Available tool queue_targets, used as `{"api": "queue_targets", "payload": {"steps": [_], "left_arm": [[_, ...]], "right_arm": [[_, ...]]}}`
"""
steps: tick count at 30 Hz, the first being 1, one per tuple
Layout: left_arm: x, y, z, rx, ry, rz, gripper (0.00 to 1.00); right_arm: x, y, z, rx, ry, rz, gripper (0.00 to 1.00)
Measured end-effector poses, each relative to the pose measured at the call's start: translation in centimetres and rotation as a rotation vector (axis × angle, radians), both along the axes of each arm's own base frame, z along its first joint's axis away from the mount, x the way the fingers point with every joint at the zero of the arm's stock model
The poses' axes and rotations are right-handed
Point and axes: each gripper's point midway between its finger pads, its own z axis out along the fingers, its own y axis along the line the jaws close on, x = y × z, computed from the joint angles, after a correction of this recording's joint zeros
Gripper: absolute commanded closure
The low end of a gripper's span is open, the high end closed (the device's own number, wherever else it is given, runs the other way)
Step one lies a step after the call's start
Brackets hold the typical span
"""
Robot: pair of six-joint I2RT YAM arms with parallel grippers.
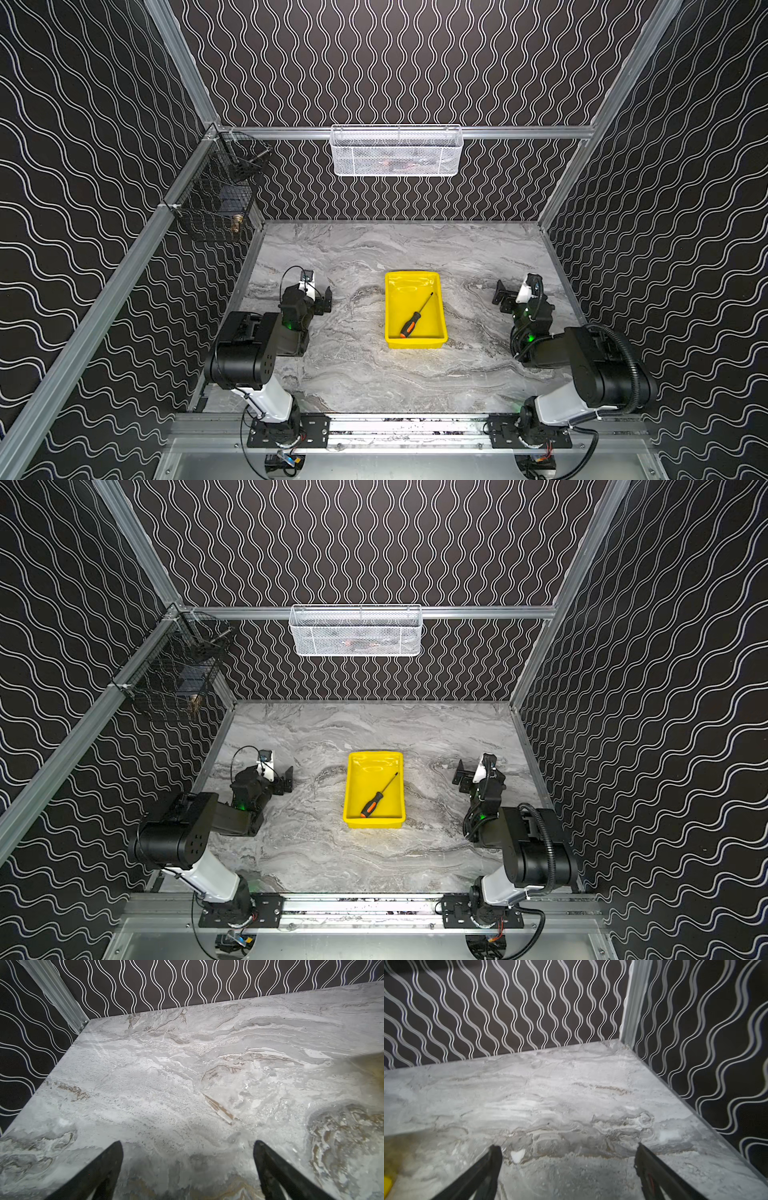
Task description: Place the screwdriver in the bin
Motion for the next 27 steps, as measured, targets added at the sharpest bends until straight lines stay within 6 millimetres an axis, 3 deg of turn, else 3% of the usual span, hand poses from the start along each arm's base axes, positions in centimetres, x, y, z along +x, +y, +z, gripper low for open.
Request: {"api": "queue_targets", "payload": {"steps": [6, 27], "left_arm": [[0.00, 0.06, 0.00, 0.001, 0.000, 0.003, 0.01], [0.27, 0.06, -0.15, 0.003, 0.011, 0.005, 0.01]], "right_arm": [[-0.36, 0.80, -0.51, -0.007, 0.013, 0.049, 0.00], [0.02, 0.18, 0.02, -0.005, 0.000, 0.024, 0.00]]}}
